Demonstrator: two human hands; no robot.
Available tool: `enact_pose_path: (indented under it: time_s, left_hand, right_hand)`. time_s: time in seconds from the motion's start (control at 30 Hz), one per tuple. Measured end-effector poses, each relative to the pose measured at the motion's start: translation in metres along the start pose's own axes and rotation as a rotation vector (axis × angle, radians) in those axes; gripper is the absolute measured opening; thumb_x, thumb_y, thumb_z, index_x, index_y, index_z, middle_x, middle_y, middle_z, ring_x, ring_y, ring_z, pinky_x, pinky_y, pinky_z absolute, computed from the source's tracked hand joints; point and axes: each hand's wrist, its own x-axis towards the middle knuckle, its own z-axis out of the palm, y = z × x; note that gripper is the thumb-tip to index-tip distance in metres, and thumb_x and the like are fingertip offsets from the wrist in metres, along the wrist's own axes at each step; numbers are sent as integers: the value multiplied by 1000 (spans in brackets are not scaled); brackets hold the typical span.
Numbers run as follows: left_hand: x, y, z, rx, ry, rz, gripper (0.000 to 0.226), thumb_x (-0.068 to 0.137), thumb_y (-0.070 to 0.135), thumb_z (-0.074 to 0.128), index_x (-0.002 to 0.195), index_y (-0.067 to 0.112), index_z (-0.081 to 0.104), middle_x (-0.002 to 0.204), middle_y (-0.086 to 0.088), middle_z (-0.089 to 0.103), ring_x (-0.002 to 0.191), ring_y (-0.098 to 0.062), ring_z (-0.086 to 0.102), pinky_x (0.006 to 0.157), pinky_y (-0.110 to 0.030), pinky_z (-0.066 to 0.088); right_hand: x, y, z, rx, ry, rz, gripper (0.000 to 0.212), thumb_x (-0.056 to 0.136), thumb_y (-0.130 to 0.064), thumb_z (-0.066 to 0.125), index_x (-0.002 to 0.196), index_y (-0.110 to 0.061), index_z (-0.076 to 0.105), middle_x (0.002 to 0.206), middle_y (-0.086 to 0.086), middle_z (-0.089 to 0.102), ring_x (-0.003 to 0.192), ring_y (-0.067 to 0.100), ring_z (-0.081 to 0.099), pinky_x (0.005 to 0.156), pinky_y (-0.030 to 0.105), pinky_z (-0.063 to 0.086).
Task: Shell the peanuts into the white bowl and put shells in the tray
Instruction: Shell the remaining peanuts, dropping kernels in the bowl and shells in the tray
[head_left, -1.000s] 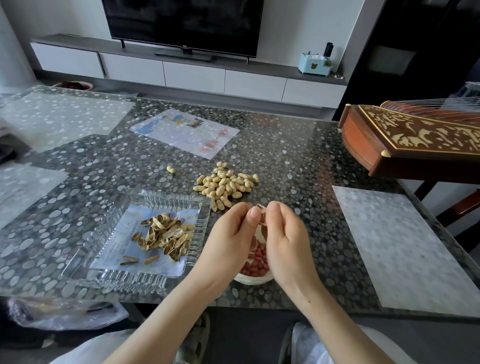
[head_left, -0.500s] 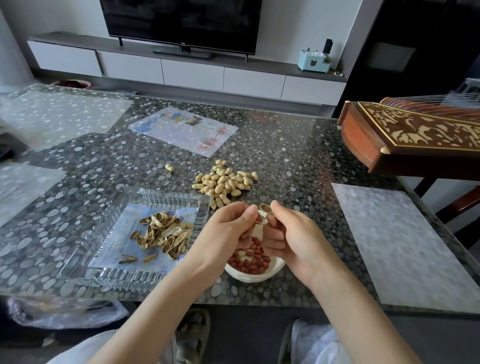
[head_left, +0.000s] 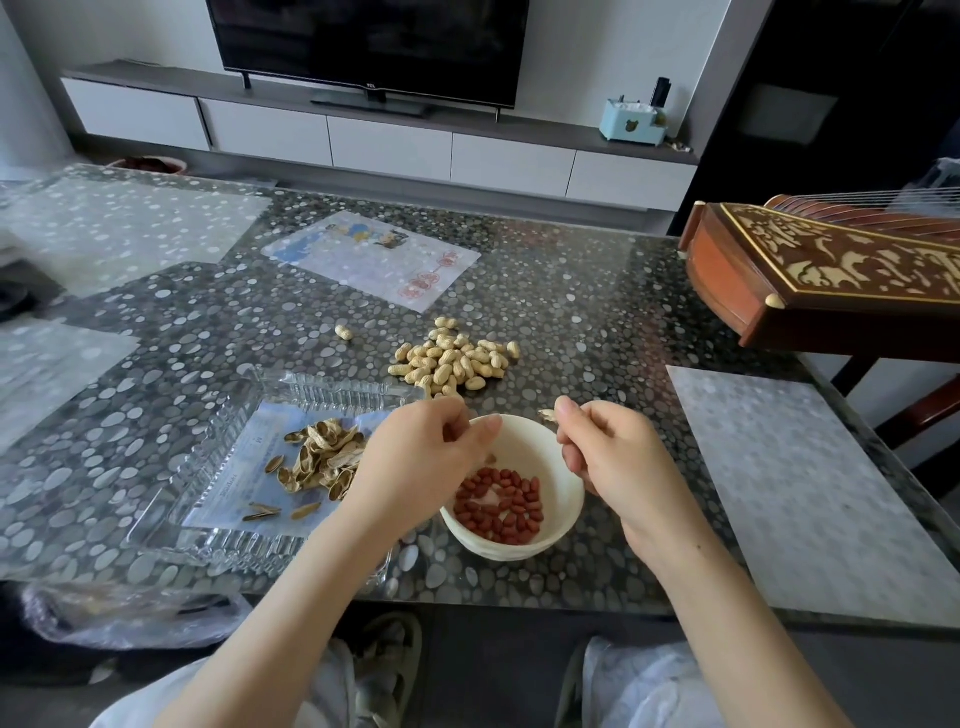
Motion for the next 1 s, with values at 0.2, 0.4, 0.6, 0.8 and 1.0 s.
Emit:
enact_pose_path:
  time_s: [0.2, 0.4, 0.6, 0.8, 1.0]
  left_hand:
    - [5, -18, -20, -104, 62, -96, 39, 93, 33, 53, 70, 2, 59, 43, 9, 41, 36, -5, 29, 42, -19, 25]
    - [10, -56, -51, 105, 187, -286, 29, 90, 14, 51, 68, -4, 56, 53, -8, 47, 47, -19, 35, 49, -25, 25]
    - [9, -75, -68, 285, 164, -310, 24, 90, 14, 53, 74, 3, 69, 62, -12, 64, 48, -19, 45, 45, -22, 30]
    - [11, -78, -71, 228, 200, -303, 18, 92, 19, 54, 95, 14, 70, 68, -1, 63, 55, -15, 52, 49, -22, 38]
    - [13, -73, -73, 179, 267, -264, 19, 92, 17, 53, 88, 12, 70, 59, -2, 61, 52, -20, 53, 52, -25, 41]
  right_hand:
    - [1, 0, 7, 46, -50, -34, 30, 91, -32, 61, 74, -7, 64, 53, -7, 55, 49, 2, 47, 56, 20, 39]
    - [1, -17, 37, 40, -182, -136, 5, 83, -17, 73, 80, -13, 72, 67, 2, 70, 60, 8, 62, 61, 21, 54]
    - [15, -35, 95, -326, -310, -379, 7, 84, -10, 70, 88, -15, 73, 81, -2, 71, 75, 11, 65, 72, 25, 54]
    - [51, -36, 103, -602, -184, -367, 18, 88, -6, 62, 100, -15, 73, 101, -1, 71, 86, 13, 65, 77, 22, 51]
    - [127, -15, 84, -880, -94, -27, 13, 84, -12, 61, 91, -6, 71, 95, 10, 71, 88, 25, 66, 73, 29, 53]
